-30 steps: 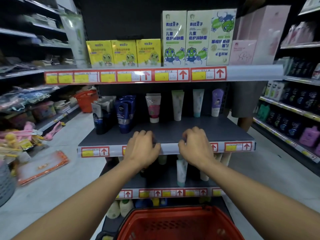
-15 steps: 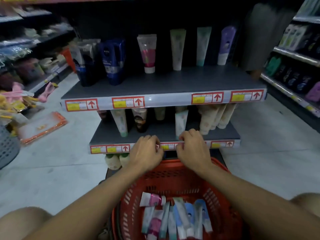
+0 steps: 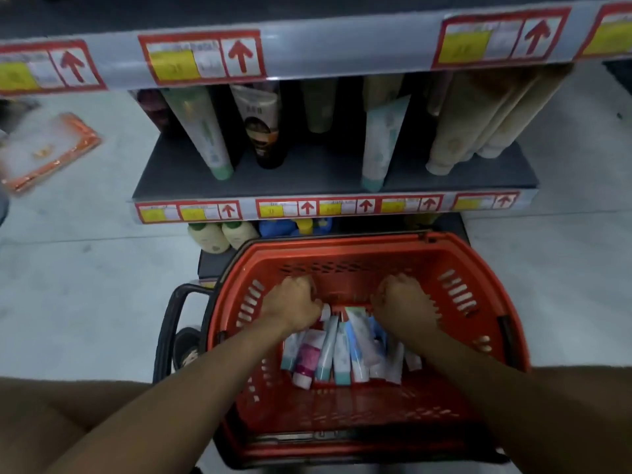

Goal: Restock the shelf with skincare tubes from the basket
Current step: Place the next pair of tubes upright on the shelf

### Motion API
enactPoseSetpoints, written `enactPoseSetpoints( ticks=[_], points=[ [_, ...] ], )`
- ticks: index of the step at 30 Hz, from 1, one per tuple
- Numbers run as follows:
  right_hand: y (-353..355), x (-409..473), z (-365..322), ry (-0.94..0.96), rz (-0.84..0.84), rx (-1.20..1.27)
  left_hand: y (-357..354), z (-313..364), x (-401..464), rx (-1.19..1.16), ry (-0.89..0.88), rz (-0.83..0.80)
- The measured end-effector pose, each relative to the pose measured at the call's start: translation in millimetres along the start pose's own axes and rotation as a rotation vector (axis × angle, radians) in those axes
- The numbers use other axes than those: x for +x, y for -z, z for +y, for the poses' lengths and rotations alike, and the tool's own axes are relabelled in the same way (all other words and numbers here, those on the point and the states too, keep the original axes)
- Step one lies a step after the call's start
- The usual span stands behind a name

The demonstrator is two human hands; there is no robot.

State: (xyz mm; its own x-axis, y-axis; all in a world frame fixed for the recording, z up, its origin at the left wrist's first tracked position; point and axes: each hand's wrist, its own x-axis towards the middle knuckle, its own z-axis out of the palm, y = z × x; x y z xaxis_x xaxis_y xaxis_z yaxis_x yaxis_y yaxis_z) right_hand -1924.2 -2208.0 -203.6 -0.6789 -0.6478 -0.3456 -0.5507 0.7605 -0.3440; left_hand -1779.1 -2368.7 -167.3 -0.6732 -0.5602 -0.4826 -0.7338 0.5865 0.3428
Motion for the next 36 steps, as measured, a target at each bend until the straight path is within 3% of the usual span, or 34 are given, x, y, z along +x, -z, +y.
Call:
enactPoseSetpoints(
  ticks=[9,15,21,27,36],
  points=[
    [-82,15,39,-0.128,-0.355,0.004,-81,-50,26,-0.121,0.252,-0.230],
    [-113,16,36,-0.293,-0.481,0.072,-130,-64,32,-0.119,0.413,-0.331],
    [-142,16,41,-0.474,-0.420,0.184,-154,-61,33,0.021,0.424,-0.269],
    [-147,24,44,-0.441,-0.421,0.145,-170,-55,25,0.137,0.362,-0.234],
    [-155,22,41,-0.405,-0.451,0.128,-173,-53,23,-0.074,0.528,-0.209]
  ],
)
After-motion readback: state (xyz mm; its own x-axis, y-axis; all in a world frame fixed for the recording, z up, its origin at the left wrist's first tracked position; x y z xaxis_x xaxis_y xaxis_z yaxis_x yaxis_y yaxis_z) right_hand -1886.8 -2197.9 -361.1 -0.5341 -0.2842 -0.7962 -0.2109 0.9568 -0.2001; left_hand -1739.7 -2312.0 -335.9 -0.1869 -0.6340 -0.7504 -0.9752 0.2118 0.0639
